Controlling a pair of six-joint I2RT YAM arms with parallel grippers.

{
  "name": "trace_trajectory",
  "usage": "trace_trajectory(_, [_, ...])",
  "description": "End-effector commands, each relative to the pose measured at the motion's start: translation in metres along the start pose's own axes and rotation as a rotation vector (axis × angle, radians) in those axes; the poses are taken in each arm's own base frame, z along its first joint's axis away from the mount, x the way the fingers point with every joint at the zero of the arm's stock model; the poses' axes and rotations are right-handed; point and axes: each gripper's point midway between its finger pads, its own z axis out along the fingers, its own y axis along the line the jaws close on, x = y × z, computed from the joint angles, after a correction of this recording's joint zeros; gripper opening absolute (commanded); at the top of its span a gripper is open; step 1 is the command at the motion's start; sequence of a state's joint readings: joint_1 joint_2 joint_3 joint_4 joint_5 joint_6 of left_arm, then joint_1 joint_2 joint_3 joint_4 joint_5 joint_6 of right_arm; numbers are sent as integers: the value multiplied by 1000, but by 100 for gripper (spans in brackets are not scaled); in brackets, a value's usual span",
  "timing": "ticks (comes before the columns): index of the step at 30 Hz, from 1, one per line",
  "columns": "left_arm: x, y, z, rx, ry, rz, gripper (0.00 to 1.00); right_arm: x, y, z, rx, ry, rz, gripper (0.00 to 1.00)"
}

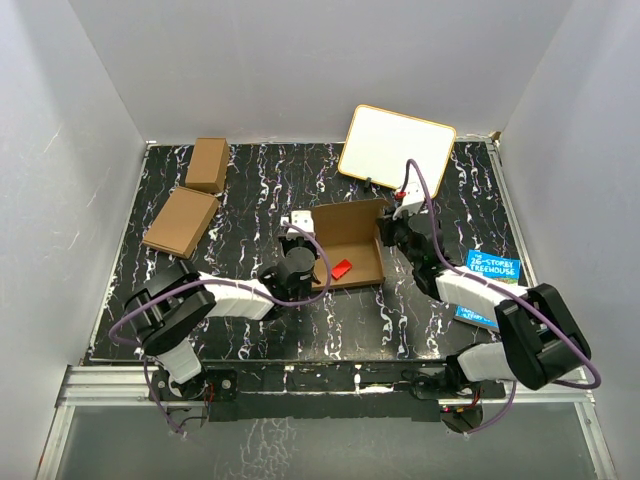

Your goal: Fold the paper box

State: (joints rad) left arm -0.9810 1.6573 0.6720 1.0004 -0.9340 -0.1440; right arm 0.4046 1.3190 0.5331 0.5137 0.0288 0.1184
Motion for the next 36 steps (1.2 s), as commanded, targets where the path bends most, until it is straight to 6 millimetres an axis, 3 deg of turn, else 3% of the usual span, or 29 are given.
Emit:
trace_trajectory(1, [-24,-23,6,88,-71,2,0,-60,29,13,-101,-216,-42,8])
trace_trajectory(11, [-44,-21,70,86,-136,43,0,-92,23,48,-54,-372,-98,8])
trace_trajectory(16, [-41,-18,94,90,-139,51,0,-101,21,67,-33,-433,-97,8])
trace_trajectory(21, [-27,-18,97,98,-127,48,0,-82,18,76,-27,-417,-72,8])
trace_trajectory(27, [-13,-12,90,96,-119,0,0,-57,21,70,-63,-377,-24,8])
trace_trajectory(31, [-9,-9,85,98,-109,-13,0,-47,30,65,-118,-363,-23,8])
trace_trajectory(36, [-3,-9,77,109,-99,-14,0,-37,26,64,-98,-336,-1,8])
